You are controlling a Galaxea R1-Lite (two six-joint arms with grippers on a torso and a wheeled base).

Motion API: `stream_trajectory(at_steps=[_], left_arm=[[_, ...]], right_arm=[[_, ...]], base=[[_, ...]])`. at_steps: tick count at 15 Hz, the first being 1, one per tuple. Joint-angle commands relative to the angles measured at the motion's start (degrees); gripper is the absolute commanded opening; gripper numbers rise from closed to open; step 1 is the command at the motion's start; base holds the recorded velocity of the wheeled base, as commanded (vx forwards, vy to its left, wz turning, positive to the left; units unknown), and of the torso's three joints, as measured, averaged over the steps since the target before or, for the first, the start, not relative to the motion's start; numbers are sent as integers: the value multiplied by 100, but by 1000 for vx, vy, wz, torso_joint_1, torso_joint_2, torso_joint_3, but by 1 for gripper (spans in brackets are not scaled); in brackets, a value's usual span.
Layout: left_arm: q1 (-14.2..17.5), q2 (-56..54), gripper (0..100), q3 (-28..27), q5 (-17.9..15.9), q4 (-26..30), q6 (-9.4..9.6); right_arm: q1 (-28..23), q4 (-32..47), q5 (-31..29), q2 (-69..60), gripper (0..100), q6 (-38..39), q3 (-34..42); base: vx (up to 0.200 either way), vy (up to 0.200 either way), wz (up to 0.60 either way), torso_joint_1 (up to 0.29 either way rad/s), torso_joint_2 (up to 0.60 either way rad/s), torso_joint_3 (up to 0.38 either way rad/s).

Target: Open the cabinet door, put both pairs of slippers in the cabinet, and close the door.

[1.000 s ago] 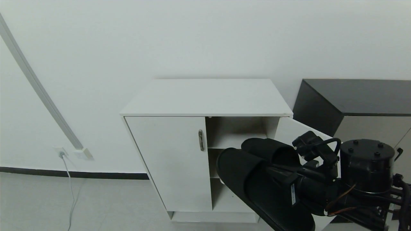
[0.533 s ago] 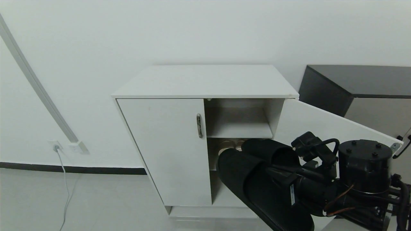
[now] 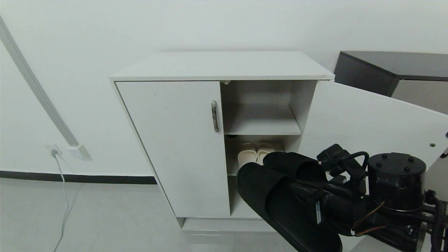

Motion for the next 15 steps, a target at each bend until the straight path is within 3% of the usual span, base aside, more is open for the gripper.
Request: stream_trajectory(at_steps=[1, 9, 15], left_arm=[[1, 5, 0, 0, 4, -1, -1], [1, 5, 0, 0, 4, -1, -1], [1, 5, 0, 0, 4, -1, 7]], right_arm=[[2, 4, 3, 23, 0, 4, -1], [2, 4, 3, 32, 0, -14, -1], [11, 4, -15, 93, 0, -40, 16]], base=[[0, 0, 0, -90, 471, 359], [0, 0, 0, -42, 422, 374], [0, 0, 0, 0, 50, 47]])
